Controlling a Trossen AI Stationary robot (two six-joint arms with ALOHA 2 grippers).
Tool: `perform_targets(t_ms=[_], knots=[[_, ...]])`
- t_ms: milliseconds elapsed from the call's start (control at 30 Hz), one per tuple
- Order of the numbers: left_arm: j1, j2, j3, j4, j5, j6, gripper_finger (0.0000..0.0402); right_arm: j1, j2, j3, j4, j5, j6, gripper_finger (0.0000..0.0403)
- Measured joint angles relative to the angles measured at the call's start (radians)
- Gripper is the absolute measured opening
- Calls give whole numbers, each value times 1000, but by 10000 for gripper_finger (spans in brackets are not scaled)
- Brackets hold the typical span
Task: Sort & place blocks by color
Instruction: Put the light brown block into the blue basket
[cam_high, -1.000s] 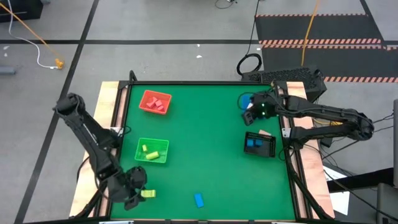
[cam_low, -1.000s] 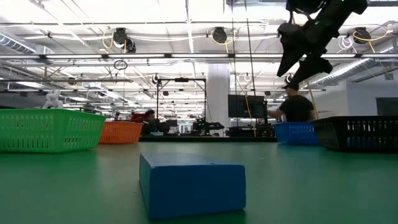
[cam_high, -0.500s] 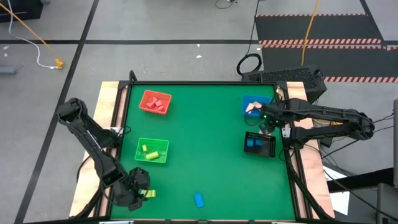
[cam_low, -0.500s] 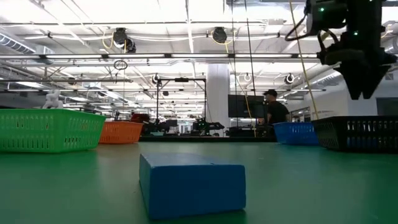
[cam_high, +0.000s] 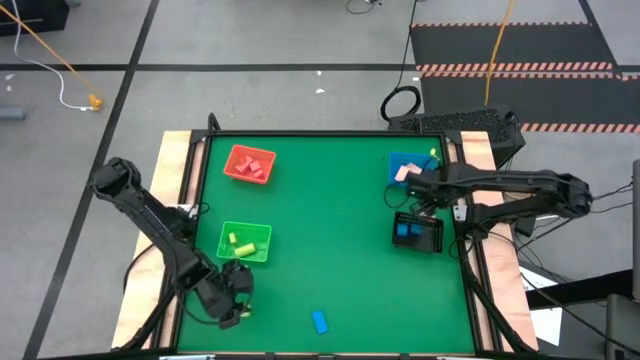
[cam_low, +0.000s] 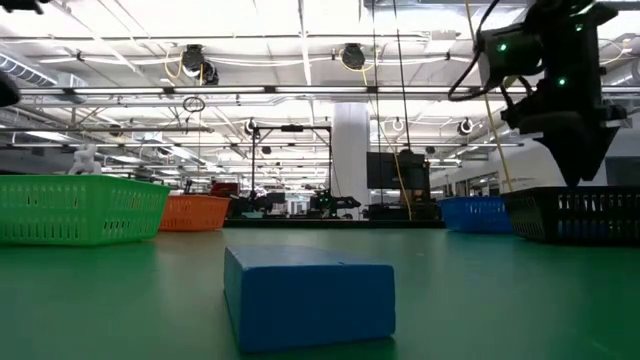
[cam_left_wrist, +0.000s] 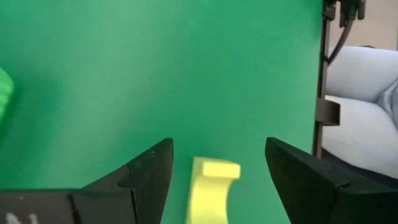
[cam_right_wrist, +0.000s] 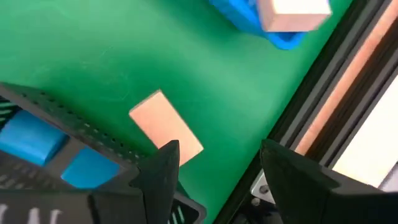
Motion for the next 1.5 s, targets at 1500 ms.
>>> perform_targets(t_ms=[1500], knots=[[278,-1,0,-10,38,550,255,-29,277,-47,155,-131,-200,215]])
